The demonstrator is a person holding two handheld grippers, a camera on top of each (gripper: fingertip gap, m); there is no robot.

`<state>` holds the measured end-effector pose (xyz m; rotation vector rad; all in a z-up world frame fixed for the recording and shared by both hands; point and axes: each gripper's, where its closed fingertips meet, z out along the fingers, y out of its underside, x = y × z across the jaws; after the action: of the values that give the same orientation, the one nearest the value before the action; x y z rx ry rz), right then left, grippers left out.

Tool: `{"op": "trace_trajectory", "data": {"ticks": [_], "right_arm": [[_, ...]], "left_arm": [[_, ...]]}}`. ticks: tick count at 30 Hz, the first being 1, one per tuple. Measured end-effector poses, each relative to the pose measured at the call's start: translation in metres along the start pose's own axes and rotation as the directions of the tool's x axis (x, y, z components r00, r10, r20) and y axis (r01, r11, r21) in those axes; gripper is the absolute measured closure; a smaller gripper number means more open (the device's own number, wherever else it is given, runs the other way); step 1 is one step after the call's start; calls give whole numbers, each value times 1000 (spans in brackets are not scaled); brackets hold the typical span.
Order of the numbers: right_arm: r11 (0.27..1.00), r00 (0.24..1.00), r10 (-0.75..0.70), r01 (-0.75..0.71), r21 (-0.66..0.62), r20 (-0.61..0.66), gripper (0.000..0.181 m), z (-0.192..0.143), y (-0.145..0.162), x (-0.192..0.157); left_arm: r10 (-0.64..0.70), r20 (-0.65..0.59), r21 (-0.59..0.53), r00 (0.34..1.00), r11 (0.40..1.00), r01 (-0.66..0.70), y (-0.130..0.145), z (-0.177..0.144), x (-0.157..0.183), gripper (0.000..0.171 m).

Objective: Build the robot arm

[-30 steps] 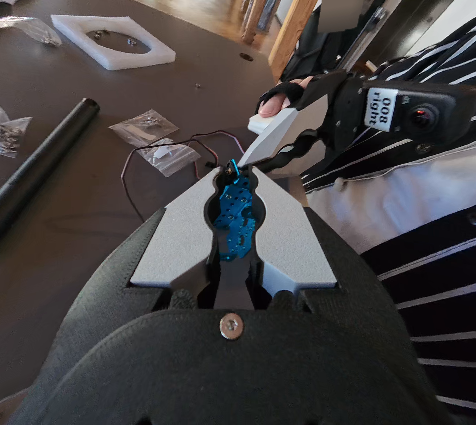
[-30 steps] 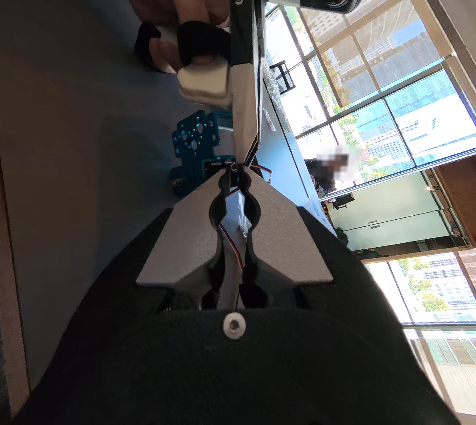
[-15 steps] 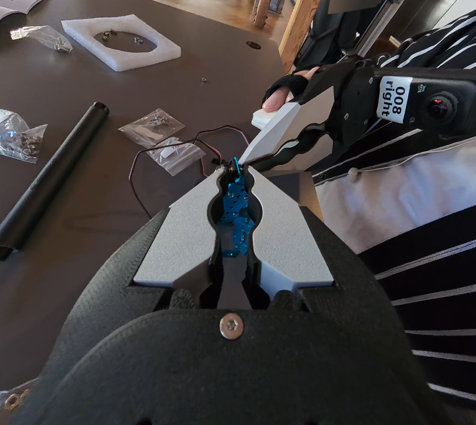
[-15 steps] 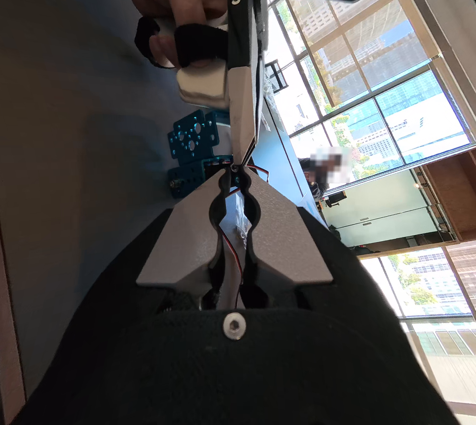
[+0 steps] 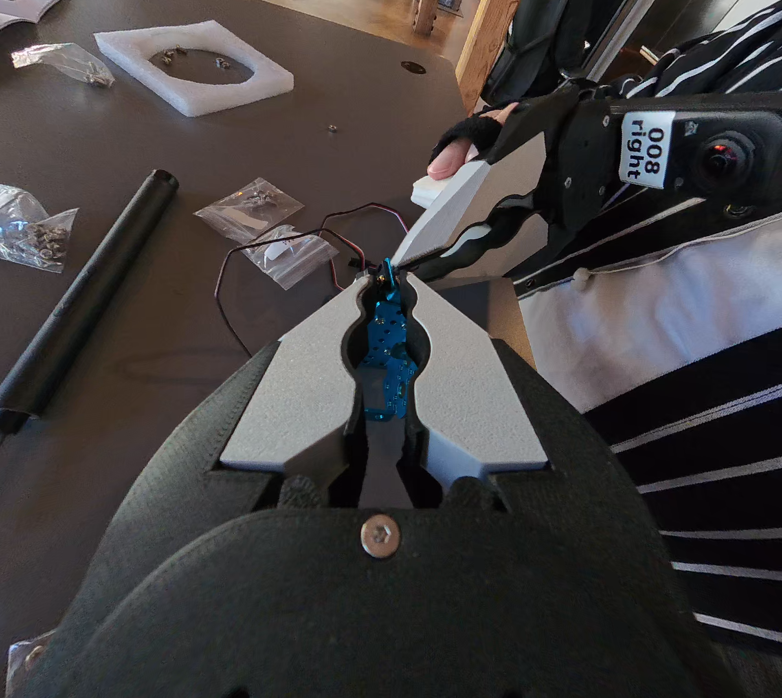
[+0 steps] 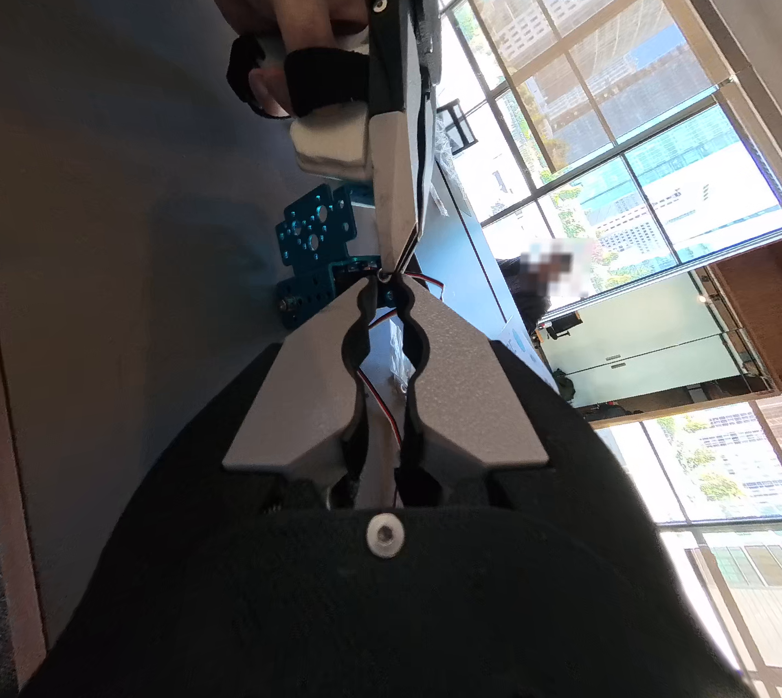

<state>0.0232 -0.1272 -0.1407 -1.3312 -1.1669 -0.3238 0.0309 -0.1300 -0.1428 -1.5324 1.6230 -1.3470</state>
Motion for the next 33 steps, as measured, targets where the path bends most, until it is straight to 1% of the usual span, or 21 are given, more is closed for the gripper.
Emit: {"op": "trace_trajectory", "data": {"ticks": [8,13,15,17,19,20,23,25,27,29,31,33], "right_arm": [[998,997,68,-68,13,35,172,-2,3,1],[983,978,177,-181,30,109,169,-5,4,0],[968,961,240,-247,40,141,165,-6,1,1],[934,915,337,-355,44,220,157,-8,-5,-1],[888,852,432,-460,30,295,156,-10,-9,2],[856,805,487,-517,1,338,156,-10,-10,4],[733,645,647,-673,-100,406,155,-5,-3,12],[678,563,699,-717,-160,441,155,-2,2,11],[652,503,724,-722,-232,472,153,1,8,3],[622,451,742,-740,-257,496,154,2,8,-2],[595,416,752,-762,-256,512,155,2,6,-3],[595,411,753,-759,-264,515,155,3,7,-5]], "left_arm": [[1,-9,13,1000,1000,-1,-1,-1,-1,164],[9,-7,12,1000,1000,-9,-1,0,0,164],[14,-4,12,1000,1000,-14,-1,0,-1,165],[16,-3,12,1000,1000,-16,-1,0,0,165],[17,-4,13,1000,1000,-17,-1,0,0,165],[17,-5,14,1000,1000,-17,-1,0,0,165],[19,-8,17,1000,1000,-19,-2,1,1,165],[23,-7,17,1000,1000,-23,-2,1,1,165],[26,-7,18,1000,1000,-25,-2,2,1,165],[25,-6,20,1000,1000,-25,-2,2,1,165],[25,-5,21,1000,999,-25,-2,2,1,165],[24,-6,22,1000,999,-24,-2,2,1,165]]}}
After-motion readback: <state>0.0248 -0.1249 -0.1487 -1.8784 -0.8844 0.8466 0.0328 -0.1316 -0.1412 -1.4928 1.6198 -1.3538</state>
